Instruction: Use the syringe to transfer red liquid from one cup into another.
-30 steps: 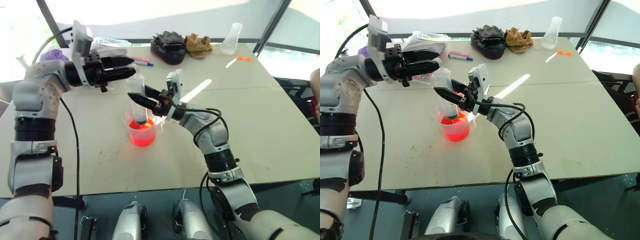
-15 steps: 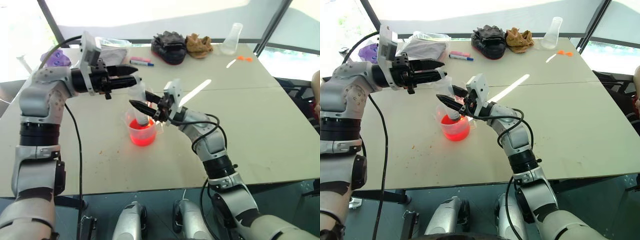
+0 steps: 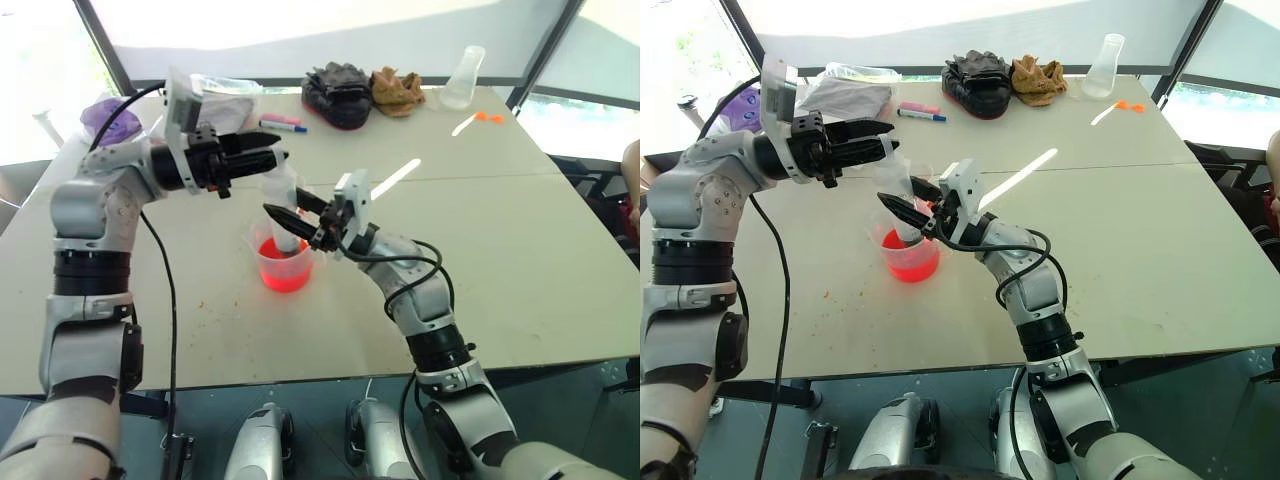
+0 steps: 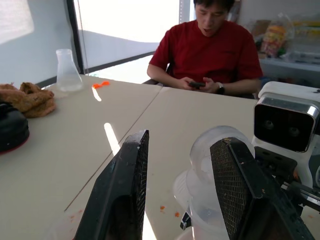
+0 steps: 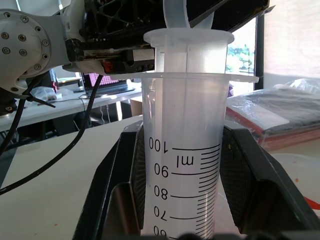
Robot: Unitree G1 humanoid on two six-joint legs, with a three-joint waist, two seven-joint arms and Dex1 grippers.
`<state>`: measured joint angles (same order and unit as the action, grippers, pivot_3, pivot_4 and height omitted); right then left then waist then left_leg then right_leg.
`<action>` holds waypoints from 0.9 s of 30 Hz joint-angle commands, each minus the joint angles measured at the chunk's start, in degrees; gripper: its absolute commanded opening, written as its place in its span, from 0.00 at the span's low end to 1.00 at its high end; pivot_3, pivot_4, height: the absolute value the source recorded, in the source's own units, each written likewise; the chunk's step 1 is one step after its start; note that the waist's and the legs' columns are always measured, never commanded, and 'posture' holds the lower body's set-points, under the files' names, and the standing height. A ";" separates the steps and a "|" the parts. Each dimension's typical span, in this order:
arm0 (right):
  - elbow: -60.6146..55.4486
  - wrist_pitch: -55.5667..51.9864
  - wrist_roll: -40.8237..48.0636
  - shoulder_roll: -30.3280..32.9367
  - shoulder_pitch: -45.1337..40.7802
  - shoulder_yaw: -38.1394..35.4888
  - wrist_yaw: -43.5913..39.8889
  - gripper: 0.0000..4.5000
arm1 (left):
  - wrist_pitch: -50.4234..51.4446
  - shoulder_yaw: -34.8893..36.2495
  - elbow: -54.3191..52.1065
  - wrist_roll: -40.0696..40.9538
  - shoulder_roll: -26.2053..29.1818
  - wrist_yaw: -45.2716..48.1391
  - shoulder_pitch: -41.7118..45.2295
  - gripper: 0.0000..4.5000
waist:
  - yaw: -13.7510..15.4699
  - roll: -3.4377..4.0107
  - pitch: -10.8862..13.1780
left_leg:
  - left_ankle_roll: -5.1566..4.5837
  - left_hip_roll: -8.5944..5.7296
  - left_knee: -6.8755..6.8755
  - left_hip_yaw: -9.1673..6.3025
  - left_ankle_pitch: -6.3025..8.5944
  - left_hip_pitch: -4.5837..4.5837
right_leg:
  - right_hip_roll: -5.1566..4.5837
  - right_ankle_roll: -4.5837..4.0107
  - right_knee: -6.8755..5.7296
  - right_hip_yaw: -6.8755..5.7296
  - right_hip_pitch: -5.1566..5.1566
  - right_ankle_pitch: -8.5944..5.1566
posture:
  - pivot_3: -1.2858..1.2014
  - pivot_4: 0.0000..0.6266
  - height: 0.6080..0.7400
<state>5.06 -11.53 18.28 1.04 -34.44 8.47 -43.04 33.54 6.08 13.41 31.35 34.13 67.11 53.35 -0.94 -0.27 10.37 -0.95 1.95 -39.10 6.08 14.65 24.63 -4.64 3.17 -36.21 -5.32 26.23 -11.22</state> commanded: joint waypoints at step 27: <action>-1.68 -4.33 4.73 -0.53 -9.88 -4.85 2.79 0.33 | 7.56 10.23 -12.28 6.31 18.75 1.70 -13.46 0.43 | -0.98 -0.01 0.01 | 0.03 0.16 0.02 -0.01 -0.01 -0.04 | -0.01 -0.01 -0.01 0.04 -0.01 0.00 | 0.52 0.24 1.00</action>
<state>5.29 -16.80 21.61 0.50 -42.65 5.08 -40.66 40.26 12.95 3.64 36.02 51.15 68.86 40.28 -1.92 -0.28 10.38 -0.92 2.11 -39.07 6.08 14.64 24.59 -4.64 3.17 -36.21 -5.28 26.24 -11.22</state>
